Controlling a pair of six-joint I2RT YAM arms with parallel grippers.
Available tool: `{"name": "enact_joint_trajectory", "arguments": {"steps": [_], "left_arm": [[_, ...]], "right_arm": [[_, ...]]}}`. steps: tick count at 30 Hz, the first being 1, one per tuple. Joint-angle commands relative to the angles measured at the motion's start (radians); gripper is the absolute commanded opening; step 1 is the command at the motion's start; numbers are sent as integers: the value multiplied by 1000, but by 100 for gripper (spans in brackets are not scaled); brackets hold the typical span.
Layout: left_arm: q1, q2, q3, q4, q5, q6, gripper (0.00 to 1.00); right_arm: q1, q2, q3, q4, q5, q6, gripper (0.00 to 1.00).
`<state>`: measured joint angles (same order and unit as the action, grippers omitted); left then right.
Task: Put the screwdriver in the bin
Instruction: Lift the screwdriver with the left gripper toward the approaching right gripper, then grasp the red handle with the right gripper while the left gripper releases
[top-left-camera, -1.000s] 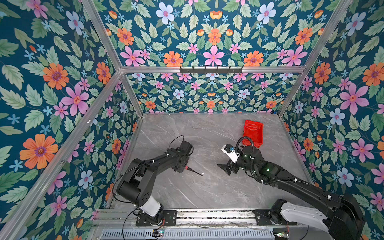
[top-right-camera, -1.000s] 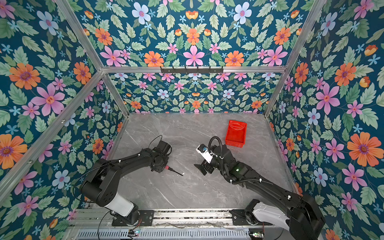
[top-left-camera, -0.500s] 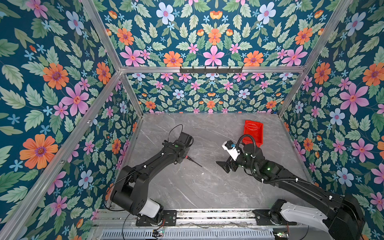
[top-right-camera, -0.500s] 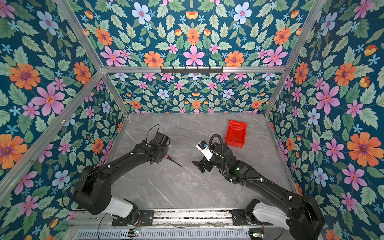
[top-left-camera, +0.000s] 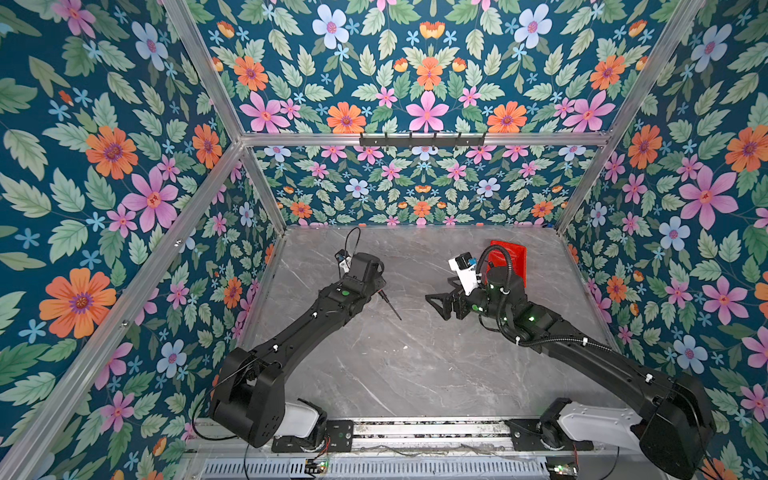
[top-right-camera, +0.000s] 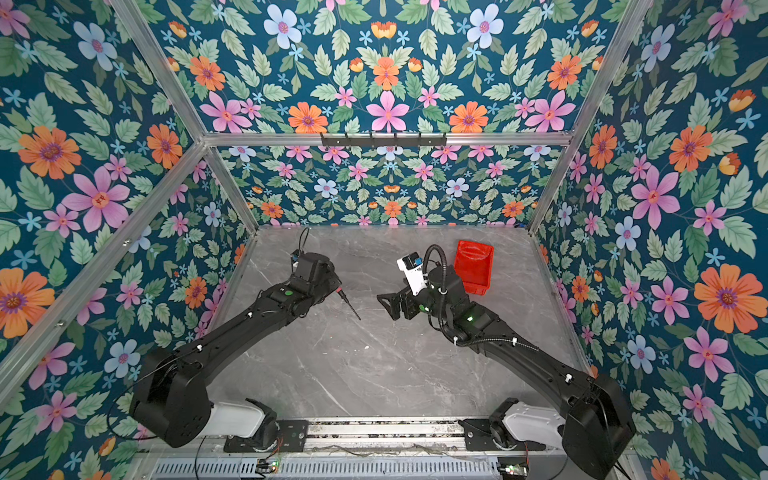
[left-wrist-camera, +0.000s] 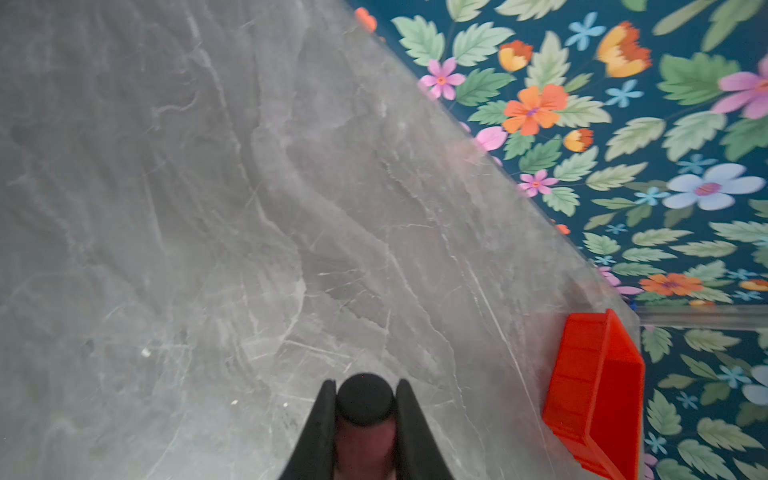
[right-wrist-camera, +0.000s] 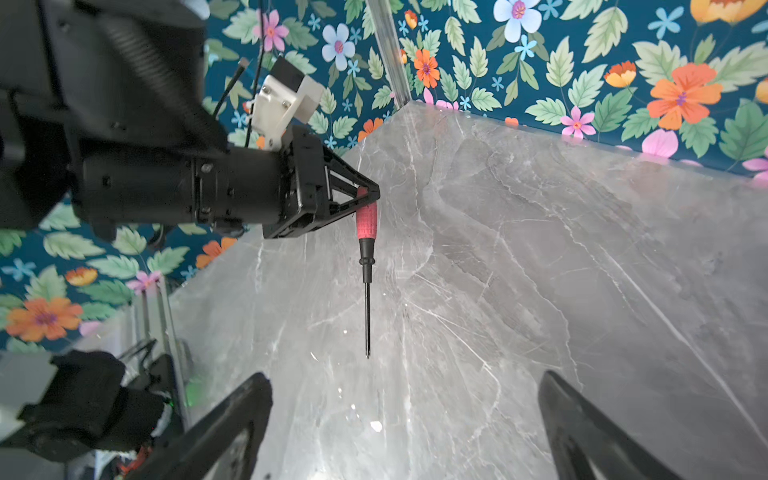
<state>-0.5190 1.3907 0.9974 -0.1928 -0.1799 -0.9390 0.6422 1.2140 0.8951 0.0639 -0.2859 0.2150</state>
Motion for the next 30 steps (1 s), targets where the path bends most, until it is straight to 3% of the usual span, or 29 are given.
{"name": "enact_joint_trajectory", "arguments": {"steps": [1, 7, 17, 25, 30], "left_arm": [[1, -20, -15, 175, 83, 117, 0], [1, -34, -27, 340, 251, 152, 0], [1, -25, -16, 524, 492, 160, 0], [-1, -19, 4, 538, 540, 160, 0], [0, -23, 3, 538, 553, 164, 0]], "right_arm": [[-10, 13, 14, 40, -62, 124, 99], [-22, 55, 52, -6, -71, 241, 99], [-30, 134, 79, 33, -122, 280, 99], [-29, 220, 133, 46, -203, 281, 81], [-29, 249, 159, 50, -215, 278, 62]]}}
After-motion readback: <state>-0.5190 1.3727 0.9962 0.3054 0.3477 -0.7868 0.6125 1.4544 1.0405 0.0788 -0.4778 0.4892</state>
